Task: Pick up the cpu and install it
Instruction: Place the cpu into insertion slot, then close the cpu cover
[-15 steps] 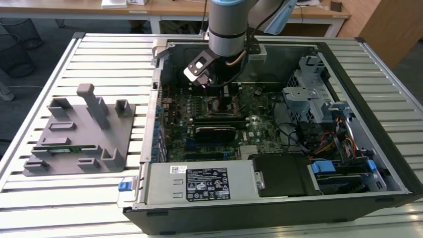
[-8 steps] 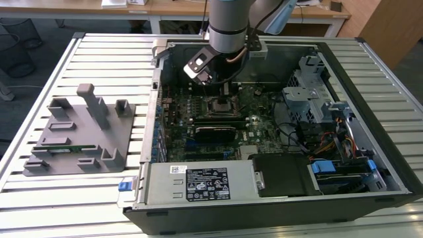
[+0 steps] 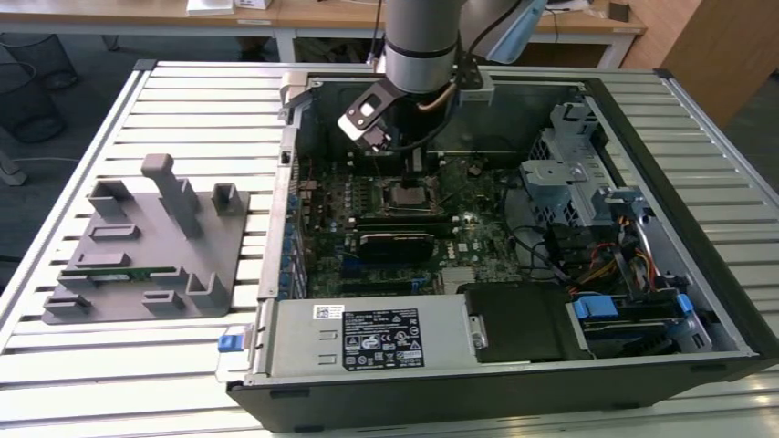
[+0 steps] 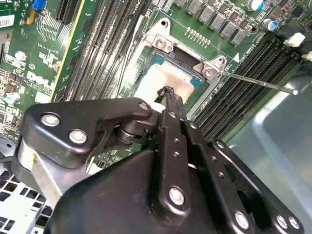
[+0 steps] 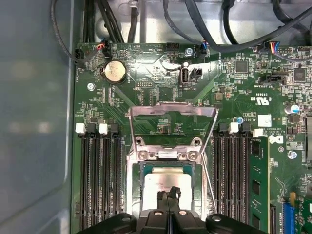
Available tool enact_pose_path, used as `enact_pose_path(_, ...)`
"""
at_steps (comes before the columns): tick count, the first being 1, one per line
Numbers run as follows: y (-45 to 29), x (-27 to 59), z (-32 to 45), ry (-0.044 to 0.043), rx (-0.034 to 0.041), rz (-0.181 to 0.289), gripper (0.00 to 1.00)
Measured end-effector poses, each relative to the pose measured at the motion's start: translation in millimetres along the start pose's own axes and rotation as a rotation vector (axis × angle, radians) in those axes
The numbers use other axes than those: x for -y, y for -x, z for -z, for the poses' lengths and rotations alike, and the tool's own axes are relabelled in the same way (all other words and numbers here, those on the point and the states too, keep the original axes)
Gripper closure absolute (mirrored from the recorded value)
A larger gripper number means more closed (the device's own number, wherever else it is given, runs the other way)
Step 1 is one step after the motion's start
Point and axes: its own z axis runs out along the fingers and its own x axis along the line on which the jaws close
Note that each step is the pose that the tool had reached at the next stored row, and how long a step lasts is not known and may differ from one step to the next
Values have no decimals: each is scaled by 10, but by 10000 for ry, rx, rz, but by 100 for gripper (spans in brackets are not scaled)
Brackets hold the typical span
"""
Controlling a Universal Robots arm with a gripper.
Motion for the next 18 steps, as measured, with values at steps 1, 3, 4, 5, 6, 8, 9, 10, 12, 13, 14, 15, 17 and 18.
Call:
enact_pose_path(1, 0, 0, 8, 0, 0, 0, 89)
enact_pose_path(3, 0, -1, 23, 0, 0, 0, 89)
enact_pose_path(4, 0, -1, 29, 0, -1, -1, 89)
enact_pose_path(5, 0, -1, 35, -1, 0, -1, 89)
enact_pose_path(6, 0, -1, 40, 0, 0, -1, 89)
enact_pose_path(8, 0, -2, 54, 0, -1, -1, 89)
enact_pose_path(9, 0, -2, 62, 1, -1, 0, 89)
enact_pose_path(10, 0, -2, 71, 0, -1, -1, 89)
enact_pose_path(12, 0, -3, 90, 1, -1, -1, 89)
enact_pose_path(13, 0, -3, 97, 0, -1, -1, 89)
enact_pose_path(14, 0, -3, 102, 0, -1, -1, 89)
enact_pose_path(15, 0, -4, 105, 1, -3, -1, 89)
enact_pose_path(17, 0, -4, 107, 2, -4, -3, 89)
enact_pose_path(18, 0, -4, 111, 0, -1, -3, 89)
